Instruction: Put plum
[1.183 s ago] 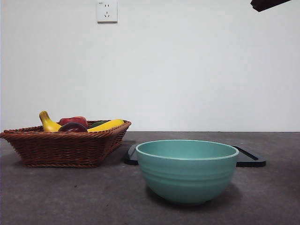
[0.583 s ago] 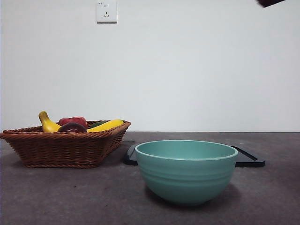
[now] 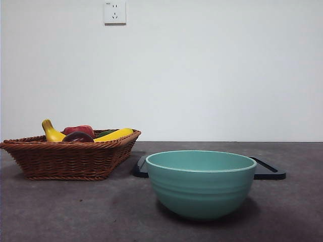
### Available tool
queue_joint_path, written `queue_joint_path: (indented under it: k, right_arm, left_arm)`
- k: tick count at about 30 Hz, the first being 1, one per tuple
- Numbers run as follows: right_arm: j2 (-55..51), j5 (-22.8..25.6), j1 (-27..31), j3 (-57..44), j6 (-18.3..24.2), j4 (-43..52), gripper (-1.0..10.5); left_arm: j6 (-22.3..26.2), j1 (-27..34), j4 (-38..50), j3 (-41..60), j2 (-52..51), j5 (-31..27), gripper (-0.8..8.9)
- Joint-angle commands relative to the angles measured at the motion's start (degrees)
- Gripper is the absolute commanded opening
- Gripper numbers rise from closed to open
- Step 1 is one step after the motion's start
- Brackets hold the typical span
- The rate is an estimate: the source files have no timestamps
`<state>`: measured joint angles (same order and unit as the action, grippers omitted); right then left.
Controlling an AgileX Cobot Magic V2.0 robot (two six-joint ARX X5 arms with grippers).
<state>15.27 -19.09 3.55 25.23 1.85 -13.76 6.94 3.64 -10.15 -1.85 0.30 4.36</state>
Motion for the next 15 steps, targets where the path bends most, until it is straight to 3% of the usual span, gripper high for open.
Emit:
queue_joint_path:
  k: [1,7,15]
  right_arm:
    - [-3.7,0.5,1.0,-6.0,0.7,6.1,0.1]
    - [-10.2,6.4,1.1,-16.2,-0.2,14.4,0.1]
    - [-15.1,13.4,1.1,-23.1,-1.9,15.5,0.1]
  left_arm:
    - [-0.2,0.2,-0.5,1.2,-0.1,-0.1,0.09]
    - [-0.2,0.2,-0.5,1.2,-0.1,-0.1,0.09]
    - [-0.2,0.2,-0.5,1.2,-0.1,-0.1,0.09]
